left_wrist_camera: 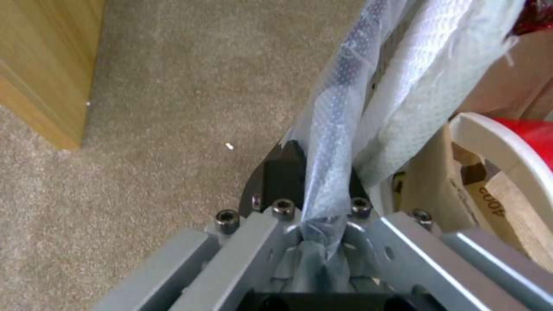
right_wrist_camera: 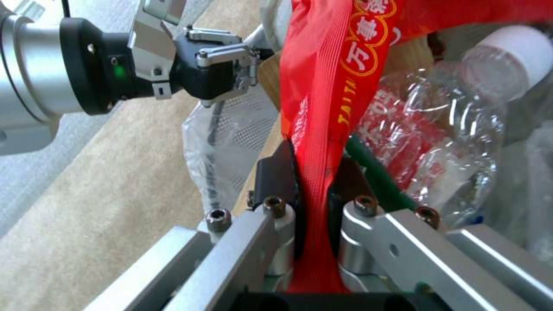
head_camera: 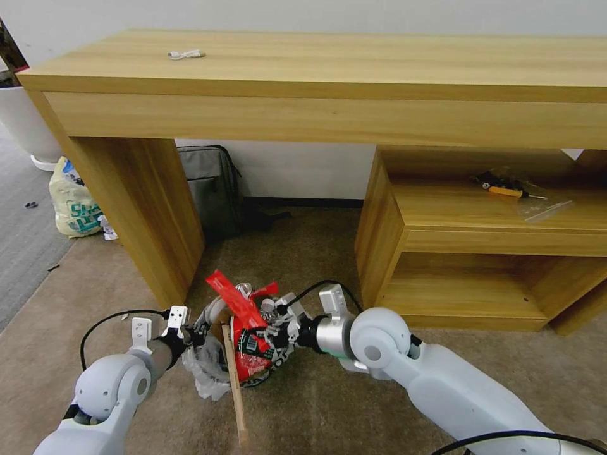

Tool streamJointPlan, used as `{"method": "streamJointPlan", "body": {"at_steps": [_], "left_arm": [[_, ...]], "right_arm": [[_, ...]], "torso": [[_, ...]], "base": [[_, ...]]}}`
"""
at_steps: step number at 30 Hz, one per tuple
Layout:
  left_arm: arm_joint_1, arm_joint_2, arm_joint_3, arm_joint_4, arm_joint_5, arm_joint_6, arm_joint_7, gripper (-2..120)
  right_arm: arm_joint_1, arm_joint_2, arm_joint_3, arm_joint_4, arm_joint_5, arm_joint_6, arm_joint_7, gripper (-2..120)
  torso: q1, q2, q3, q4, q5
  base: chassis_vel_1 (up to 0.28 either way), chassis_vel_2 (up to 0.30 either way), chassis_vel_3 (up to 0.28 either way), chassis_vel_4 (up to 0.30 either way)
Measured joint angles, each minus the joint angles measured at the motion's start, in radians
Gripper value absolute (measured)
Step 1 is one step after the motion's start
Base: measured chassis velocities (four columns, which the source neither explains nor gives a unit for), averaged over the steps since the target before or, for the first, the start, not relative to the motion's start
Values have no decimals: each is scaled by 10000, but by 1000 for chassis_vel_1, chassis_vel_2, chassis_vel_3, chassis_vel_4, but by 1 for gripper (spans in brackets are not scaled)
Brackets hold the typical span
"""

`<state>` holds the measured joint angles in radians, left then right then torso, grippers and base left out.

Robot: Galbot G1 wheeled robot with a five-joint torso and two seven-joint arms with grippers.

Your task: Pick up the trash bin and place the garbage on the floor into it.

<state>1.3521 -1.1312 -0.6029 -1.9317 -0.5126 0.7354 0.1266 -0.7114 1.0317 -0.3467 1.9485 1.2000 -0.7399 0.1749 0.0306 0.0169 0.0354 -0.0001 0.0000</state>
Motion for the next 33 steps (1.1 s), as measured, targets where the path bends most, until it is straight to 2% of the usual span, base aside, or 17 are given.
{"method": "streamJointPlan", "body": {"at_steps": [8, 15, 16, 19, 20, 23, 25, 27, 28, 31, 33], "left_arm": [[-10, -67, 22, 30, 25, 0, 8, 0], [-8, -83, 25, 30, 25, 0, 19, 0], [-8, -83, 25, 30, 25, 0, 19, 0], [12, -95, 25, 29, 25, 0, 22, 0], [12, -95, 25, 29, 25, 0, 22, 0], [26, -95, 12, 3, 25, 0, 24, 0], [28, -93, 11, -4, 25, 0, 25, 0], [40, -74, 2, -36, 22, 0, 26, 0], [40, -74, 2, -36, 22, 0, 26, 0], [66, -87, -14, -32, 26, 0, 26, 0], [80, -95, -19, -31, 31, 0, 26, 0]], "right_arm": [[0, 123, -4, -135, 537, -3, 338, 4], [-75, 128, -46, -85, 282, 6, 434, 30], [-75, 128, -46, -85, 282, 6, 434, 30], [-76, 118, -56, 16, 199, 14, 430, 45], [-76, 118, -56, 16, 199, 14, 430, 45], [-74, 83, -53, 122, 119, 22, 426, 59], [-74, 80, -51, 125, 97, 23, 425, 61], [-78, 76, -3, 162, -20, 28, 414, 76], [-78, 76, -3, 162, -20, 28, 414, 76], [-117, 54, 195, 377, -44, 32, 403, 90], [-147, 15, 293, 526, -47, 33, 396, 93]], "torso": [[0, -1, 0, 0, 0], [0, -1, 0, -1, 0], [0, -1, 0, -1, 0], [0, -2, 0, -1, 0], [0, -2, 0, -1, 0], [0, -2, 0, -1, 0], [0, -2, 0, -1, 0], [0, -2, 0, -1, 0], [0, -2, 0, -1, 0], [0, -2, 0, 0, 0], [0, -1, 0, 0, 0]], "base": [[0, 0, 0, 0], [0, 0, 0, 0], [0, 0, 0, 0], [0, 0, 0, 0], [0, 0, 0, 0], [0, 0, 0, 0], [0, 0, 0, 0], [0, 0, 0, 0], [0, 0, 0, 0], [0, 0, 0, 0], [0, 0, 0, 0]]}}
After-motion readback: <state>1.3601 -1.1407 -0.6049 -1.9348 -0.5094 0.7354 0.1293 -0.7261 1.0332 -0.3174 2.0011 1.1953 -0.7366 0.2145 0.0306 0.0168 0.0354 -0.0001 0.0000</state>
